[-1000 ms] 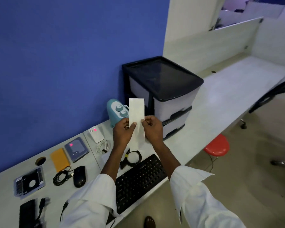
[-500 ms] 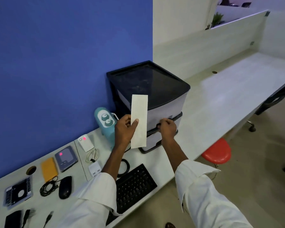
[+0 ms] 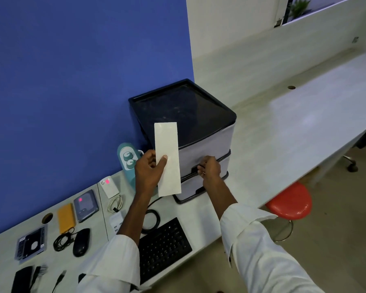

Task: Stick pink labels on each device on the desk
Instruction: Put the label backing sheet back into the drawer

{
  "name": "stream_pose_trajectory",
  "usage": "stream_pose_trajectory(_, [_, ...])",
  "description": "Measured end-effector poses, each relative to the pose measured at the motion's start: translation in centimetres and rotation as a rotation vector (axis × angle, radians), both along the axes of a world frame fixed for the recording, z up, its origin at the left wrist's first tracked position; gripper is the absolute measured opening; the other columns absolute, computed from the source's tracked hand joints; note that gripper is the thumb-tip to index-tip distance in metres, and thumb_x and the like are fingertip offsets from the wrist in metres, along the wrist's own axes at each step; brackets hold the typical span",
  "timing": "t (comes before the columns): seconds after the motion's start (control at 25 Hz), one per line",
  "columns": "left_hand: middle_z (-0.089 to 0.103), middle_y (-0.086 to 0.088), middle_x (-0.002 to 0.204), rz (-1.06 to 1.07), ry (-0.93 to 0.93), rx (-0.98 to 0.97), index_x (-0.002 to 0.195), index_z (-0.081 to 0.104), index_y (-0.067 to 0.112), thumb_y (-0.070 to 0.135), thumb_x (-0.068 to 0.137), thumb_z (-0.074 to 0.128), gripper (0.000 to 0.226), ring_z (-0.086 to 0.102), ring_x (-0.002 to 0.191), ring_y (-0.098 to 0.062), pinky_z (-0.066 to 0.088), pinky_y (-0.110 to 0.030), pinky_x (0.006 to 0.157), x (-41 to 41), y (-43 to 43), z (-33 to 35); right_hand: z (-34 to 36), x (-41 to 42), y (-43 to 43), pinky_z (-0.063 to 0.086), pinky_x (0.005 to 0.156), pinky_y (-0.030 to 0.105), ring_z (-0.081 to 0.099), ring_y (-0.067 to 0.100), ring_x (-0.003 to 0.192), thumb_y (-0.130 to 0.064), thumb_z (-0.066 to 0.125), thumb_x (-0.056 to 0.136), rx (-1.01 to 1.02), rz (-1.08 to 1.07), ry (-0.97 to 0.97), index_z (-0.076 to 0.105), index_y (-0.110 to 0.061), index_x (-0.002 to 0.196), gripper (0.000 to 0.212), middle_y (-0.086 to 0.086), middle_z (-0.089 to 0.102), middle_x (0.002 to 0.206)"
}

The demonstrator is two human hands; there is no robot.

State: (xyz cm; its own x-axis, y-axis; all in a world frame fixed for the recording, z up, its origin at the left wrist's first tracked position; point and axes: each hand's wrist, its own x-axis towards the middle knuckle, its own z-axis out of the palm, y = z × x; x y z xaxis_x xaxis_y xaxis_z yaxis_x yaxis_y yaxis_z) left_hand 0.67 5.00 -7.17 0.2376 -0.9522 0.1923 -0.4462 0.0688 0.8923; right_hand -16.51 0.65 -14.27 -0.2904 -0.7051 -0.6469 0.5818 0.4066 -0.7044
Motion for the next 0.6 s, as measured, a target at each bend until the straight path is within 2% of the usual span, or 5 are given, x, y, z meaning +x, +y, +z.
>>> stream_pose_trajectory(0.16, [0.065, 0.013, 0.093, -0.038, -0.011, -0.053, 0.096, 0.062, 0.021, 0.020, 0.087, 0.070, 0.012, 0.062, 0.082, 0.002, 0.046, -0.006, 0.066, -0.1, 0.8, 0.9, -0.4, -0.6, 2.6, 0.039, 0.050, 0.026, 0.046, 0.016, 0.052, -0.008, 0.051, 0.090, -0.007, -0.029, 0.007, 0.058, -0.010, 0.108, 0.020, 0.007, 0.054, 0.066])
stream_pose_trajectory(0.24, [0.064, 0.016, 0.091, -0.063, -0.012, -0.065, 0.095, 0.061, 0.021, 0.020, 0.087, 0.070, 0.012, 0.061, 0.082, 0.002, 0.046, -0.003, 0.066, -0.3, 1.1, 1.3, -0.7, -0.9, 4.5, 0.036, 0.052, 0.027, 0.043, 0.016, 0.054, -0.009, 0.047, 0.094, -0.013, -0.069, -0.021, 0.059, -0.007, 0.098, 0.013, 0.008, 0.052, 0.069])
stream_pose_trajectory(0.44, [0.067, 0.009, 0.097, -0.182, -0.009, -0.072, 0.097, 0.062, 0.020, 0.021, 0.088, 0.069, 0.011, 0.063, 0.086, -0.003, 0.047, -0.013, 0.071, -1.0, 1.8, 2.3, -1.1, -1.8, 9.0, 0.048, 0.066, 0.033, 0.051, 0.019, 0.062, -0.007, 0.055, 0.090, 0.047, -0.114, 0.029, 0.061, -0.005, 0.082, 0.009, 0.010, 0.057, 0.073])
stream_pose_trajectory(0.52, [0.067, 0.007, 0.100, -0.237, -0.045, -0.062, 0.099, 0.062, 0.019, 0.023, 0.088, 0.068, 0.013, 0.063, 0.087, -0.005, 0.046, -0.013, 0.070, -1.4, 1.7, 2.7, -1.3, -2.1, 10.1, 0.052, 0.077, 0.036, 0.054, 0.021, 0.068, -0.010, 0.059, 0.091, 0.076, -0.111, 0.045, 0.061, -0.005, 0.087, 0.007, 0.011, 0.059, 0.080])
stream_pose_trajectory(0.6, [0.067, 0.007, 0.101, -0.307, -0.121, -0.055, 0.102, 0.062, 0.017, 0.025, 0.089, 0.067, 0.016, 0.063, 0.086, -0.005, 0.044, -0.012, 0.069, -1.9, 1.4, 3.2, -1.4, -2.2, 10.9, 0.053, 0.080, 0.036, 0.057, 0.022, 0.073, -0.014, 0.061, 0.091, 0.070, -0.122, 0.047, 0.061, -0.003, 0.099, 0.013, 0.012, 0.061, 0.087])
